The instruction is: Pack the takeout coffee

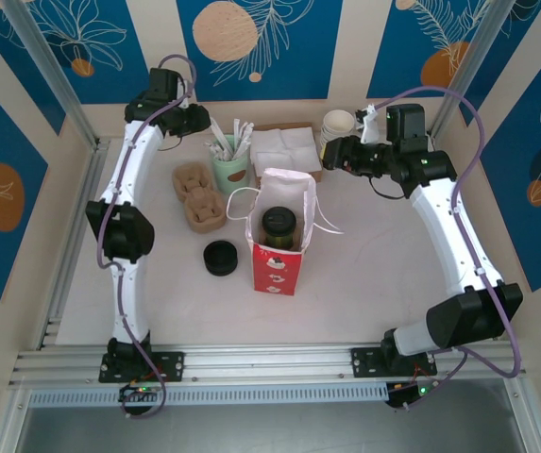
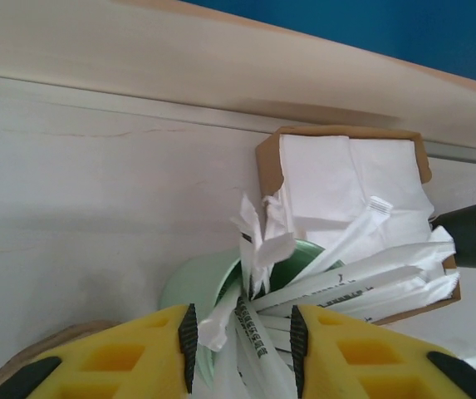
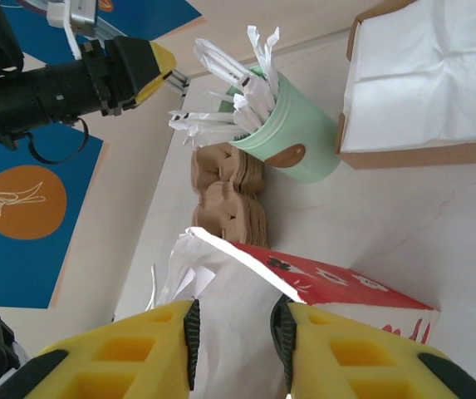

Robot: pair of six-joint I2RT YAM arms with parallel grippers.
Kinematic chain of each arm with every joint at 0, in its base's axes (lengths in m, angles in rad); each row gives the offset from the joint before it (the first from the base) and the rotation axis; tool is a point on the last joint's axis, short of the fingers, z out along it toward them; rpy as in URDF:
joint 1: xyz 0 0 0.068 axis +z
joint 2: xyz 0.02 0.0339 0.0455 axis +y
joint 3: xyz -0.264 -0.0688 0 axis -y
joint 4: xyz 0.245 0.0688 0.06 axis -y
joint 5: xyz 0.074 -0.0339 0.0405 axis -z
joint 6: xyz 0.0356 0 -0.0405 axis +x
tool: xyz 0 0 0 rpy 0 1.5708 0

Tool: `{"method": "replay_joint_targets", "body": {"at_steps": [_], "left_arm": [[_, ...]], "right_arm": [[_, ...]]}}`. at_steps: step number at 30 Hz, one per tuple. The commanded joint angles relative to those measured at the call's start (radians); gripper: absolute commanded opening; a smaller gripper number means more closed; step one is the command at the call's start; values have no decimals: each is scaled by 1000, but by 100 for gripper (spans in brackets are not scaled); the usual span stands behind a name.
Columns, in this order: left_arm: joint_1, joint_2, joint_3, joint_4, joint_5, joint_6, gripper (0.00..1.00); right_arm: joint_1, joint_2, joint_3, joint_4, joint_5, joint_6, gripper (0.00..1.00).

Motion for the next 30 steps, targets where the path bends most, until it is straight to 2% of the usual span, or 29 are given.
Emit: {"method": "replay_joint_targets", "body": {"at_steps": [1,6,13,23,30], "left_arm": [[12,32,48,43,46,17,36],[10,68,48,65,116,18,35],[7,89,48,93,109,18,34],[6,86,49,84,88,25,17],[6,45,47,68,89,32,14]], "right_arm": [[-3,26,-4,23,2,-20,34],[-3,57,1,28,-15,-20,34],[-2,70,1,28,-20,-25,34],[-3,67,-3,26,-15,-25,34],[-2,50,-16,27,-19,-22,34]]}}
